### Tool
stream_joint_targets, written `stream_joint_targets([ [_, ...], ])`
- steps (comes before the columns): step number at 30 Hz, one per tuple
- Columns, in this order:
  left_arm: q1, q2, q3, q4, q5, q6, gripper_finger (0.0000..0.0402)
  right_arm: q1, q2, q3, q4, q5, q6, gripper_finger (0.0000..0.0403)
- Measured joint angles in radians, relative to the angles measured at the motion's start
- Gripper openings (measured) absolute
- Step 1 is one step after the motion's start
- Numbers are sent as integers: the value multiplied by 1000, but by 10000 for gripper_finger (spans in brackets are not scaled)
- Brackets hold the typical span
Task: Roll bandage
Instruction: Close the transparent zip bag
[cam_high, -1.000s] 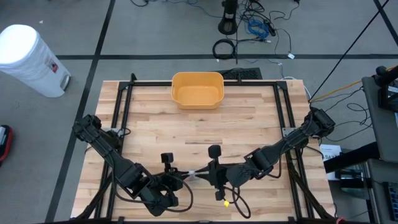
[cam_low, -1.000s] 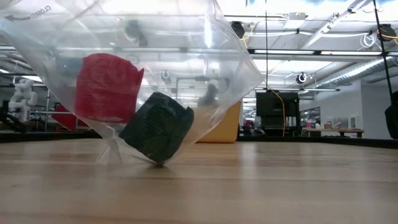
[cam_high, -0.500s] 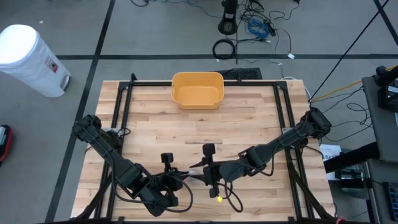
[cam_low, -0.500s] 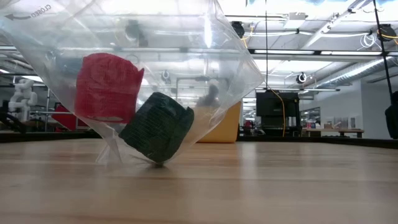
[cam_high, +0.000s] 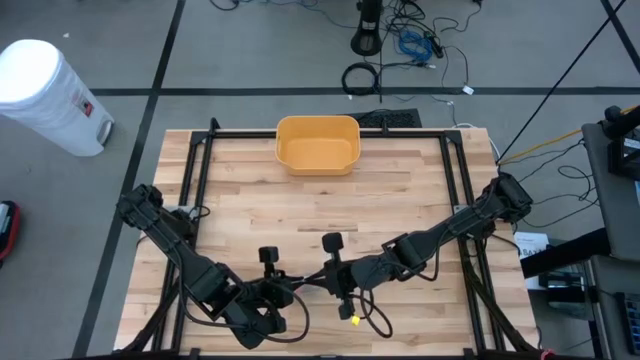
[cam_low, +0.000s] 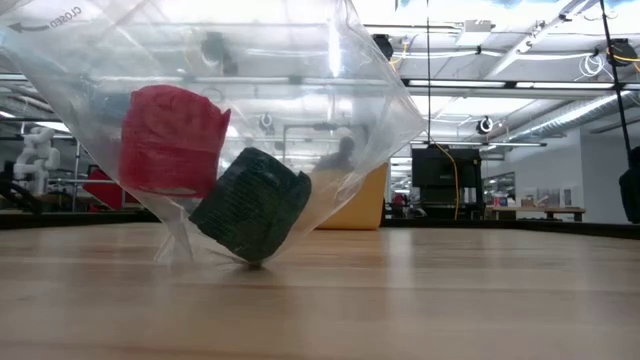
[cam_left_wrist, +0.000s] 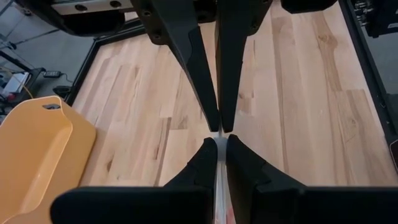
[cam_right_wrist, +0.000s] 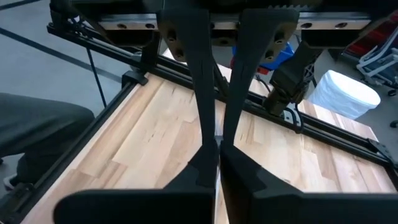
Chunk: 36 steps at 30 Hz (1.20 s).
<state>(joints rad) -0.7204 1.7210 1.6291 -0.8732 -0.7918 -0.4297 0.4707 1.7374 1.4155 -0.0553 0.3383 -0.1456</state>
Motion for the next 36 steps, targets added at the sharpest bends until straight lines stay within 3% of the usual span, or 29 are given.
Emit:
stream_joint_targets([
  [24, -11, 0, 0, -43, 6, -10, 22, 35, -25, 0, -50, 113, -24, 1],
  [36, -15, 0, 0, -32, 5, -10, 22, 42, -26, 0, -69, 107, -6, 15],
])
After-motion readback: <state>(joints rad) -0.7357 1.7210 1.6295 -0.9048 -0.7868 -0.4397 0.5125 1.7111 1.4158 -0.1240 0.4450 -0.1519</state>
